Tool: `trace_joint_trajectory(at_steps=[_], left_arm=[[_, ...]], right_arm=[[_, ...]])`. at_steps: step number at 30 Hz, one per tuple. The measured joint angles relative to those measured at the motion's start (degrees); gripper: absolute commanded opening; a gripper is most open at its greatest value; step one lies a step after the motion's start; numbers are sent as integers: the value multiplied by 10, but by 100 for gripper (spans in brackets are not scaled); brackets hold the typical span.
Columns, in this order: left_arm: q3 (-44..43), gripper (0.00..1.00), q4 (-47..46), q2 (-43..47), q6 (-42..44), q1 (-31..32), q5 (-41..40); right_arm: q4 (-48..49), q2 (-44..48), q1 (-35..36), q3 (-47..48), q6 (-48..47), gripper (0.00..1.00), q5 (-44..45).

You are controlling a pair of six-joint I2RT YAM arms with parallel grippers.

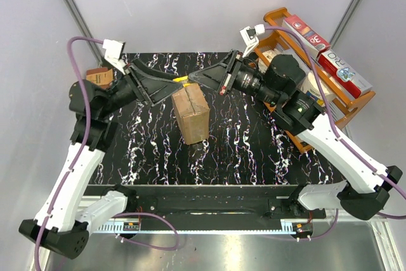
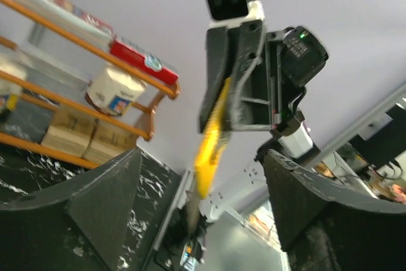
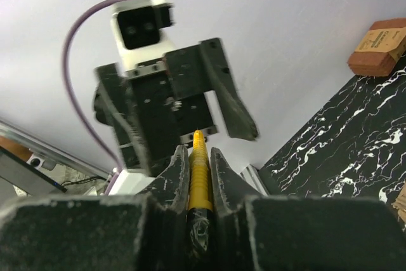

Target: Unpack the express box

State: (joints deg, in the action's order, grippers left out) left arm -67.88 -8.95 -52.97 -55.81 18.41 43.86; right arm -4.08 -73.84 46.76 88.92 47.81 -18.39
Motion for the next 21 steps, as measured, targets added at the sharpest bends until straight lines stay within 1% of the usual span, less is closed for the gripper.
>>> trace_joint_trajectory(at_steps=[2, 3, 4, 5, 6, 7, 8, 10, 11, 14, 16, 17, 19, 20, 21], left_arm=[[14, 55, -20, -16, -28, -2, 30], [20, 45, -29, -23, -39, -2, 45], [24, 32, -35, -28, -50, -3, 57], [25, 26, -44, -31, -59, -3, 68], [25, 23, -53, -31, -64, -2, 80], [25, 23, -58, -28, -66, -1, 88], [25, 26, -61, -24, -67, -2, 94], [25, 36, -64, -19, -67, -4, 100], [25, 39, -66, -18, -68, -4, 104], [25, 39, -71, -17, -69, -4, 112], [25, 29, -72, -17, -70, -4, 116], [25, 17, -72, -17, -71, -4, 118], [26, 0, -73, -17, -74, -4, 121], [26, 0, -75, -17, -74, -4, 124], [26, 0, -75, -16, -76, -4, 124]], right_arm=[[-4, 5, 0, -1, 0, 0, -6], [-5, 9, 0, -1, 0, 0, -8], [-6, 13, 0, -1, -1, 0, -8], [-14, 16, 0, -2, -5, 0, -6], [-20, 18, 0, -5, -7, 0, -6], [-23, 19, -1, -7, -4, 0, -9], [-23, 18, -1, -8, -3, 0, -13], [-22, 18, -1, -8, -2, 0, -28], [-22, 19, -1, -8, -2, 0, -36], [-23, 18, -1, -8, -1, 0, -52], [-22, 18, -1, -8, -1, 0, -57], [-22, 18, -1, -8, -1, 0, -59], [-22, 18, -1, -8, -1, 0, -64], [-23, 18, -1, -9, -1, 3, -65], [-21, 17, -1, -9, -3, 15, -68]])
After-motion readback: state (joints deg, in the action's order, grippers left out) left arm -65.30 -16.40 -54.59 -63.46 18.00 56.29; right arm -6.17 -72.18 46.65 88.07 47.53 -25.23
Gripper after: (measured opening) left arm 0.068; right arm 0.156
